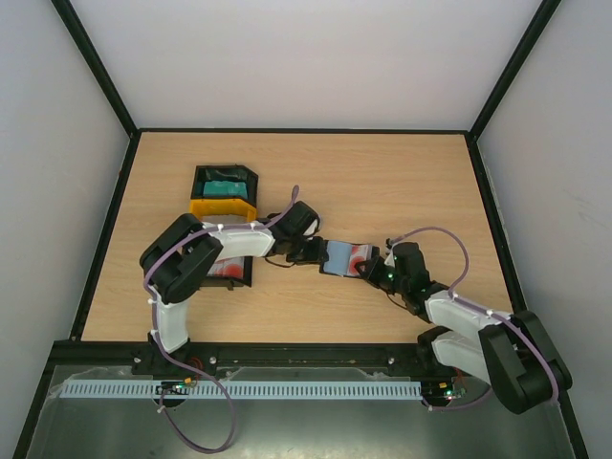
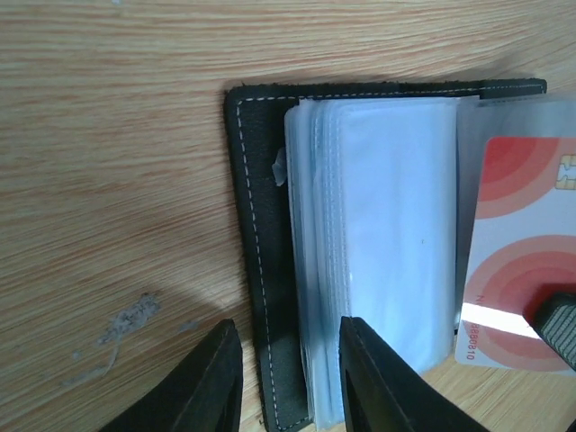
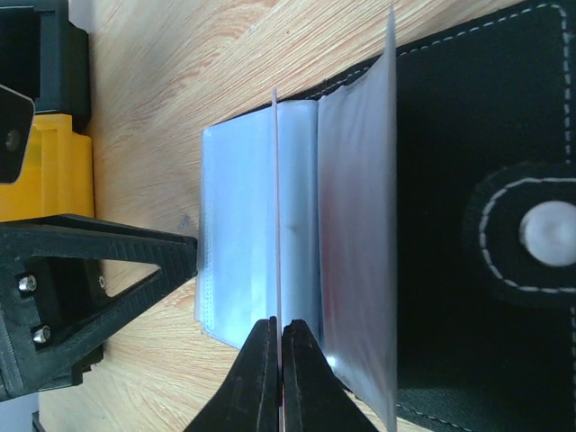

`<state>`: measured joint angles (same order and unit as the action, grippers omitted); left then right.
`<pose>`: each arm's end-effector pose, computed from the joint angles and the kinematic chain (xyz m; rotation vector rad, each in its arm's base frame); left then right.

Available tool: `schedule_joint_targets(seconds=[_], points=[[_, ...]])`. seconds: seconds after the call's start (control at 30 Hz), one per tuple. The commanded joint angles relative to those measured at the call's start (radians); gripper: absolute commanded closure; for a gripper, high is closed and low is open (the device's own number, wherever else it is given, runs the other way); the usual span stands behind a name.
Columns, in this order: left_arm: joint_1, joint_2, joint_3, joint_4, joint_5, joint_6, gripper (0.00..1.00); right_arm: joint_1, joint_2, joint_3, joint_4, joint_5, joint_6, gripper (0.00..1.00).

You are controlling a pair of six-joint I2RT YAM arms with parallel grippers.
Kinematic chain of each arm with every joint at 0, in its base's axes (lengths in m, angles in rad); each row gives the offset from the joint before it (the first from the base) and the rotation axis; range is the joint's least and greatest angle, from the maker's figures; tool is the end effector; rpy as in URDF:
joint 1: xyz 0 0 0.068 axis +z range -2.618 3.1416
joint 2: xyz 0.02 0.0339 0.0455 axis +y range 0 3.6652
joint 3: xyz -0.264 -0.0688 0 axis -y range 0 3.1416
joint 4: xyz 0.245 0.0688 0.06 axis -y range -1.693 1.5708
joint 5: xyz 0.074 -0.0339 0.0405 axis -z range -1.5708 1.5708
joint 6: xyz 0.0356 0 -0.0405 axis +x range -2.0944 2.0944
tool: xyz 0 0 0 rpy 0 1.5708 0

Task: Put the credit cards into the card holder
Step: Insert the credit card into the card holder.

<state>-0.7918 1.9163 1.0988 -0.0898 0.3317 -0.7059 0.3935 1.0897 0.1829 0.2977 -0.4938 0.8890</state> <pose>0.2637 -0.2836 0.1394 0.2726 2.7017 -0.9681 0.1621 0.0855 0.1313 0.2785 2.3696 1.2160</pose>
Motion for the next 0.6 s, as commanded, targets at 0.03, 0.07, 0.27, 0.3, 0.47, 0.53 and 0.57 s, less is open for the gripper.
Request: schedule_joint_targets(seconds=[0.03,0.07,0.27,0.3,0.47,0.53,0.57], points=[[-0.003,0.025,0.008,-0.031,0.021,-0.015,0.70,-0.004,0.013,-0.006,0.063,-0.022,-0.005,0.98],[-0.003,0.026,0.007,-0.031,0.021,-0.017,0.71,-0.004,0.019,-0.004,0.064,-0.023,-0.007,0.98],[-0.003,0.022,-0.003,-0.035,0.015,-0.023,0.75,-0.004,0.095,0.008,0.094,-0.023,0.001,0.98],[-0.003,0.021,-0.007,-0.035,0.015,-0.024,0.75,-0.003,0.109,0.013,0.097,-0.027,0.001,0.98],[-0.003,0.020,-0.024,-0.024,0.023,-0.028,0.75,-0.004,0.150,0.032,0.107,-0.054,-0.007,0.98],[-0.004,0.020,-0.028,-0.020,0.026,-0.030,0.76,-0.004,0.157,0.043,0.088,-0.074,-0.013,0.98],[-0.004,0.021,-0.030,-0.018,0.027,-0.030,0.77,-0.004,0.159,0.045,0.085,-0.081,-0.014,0.98]])
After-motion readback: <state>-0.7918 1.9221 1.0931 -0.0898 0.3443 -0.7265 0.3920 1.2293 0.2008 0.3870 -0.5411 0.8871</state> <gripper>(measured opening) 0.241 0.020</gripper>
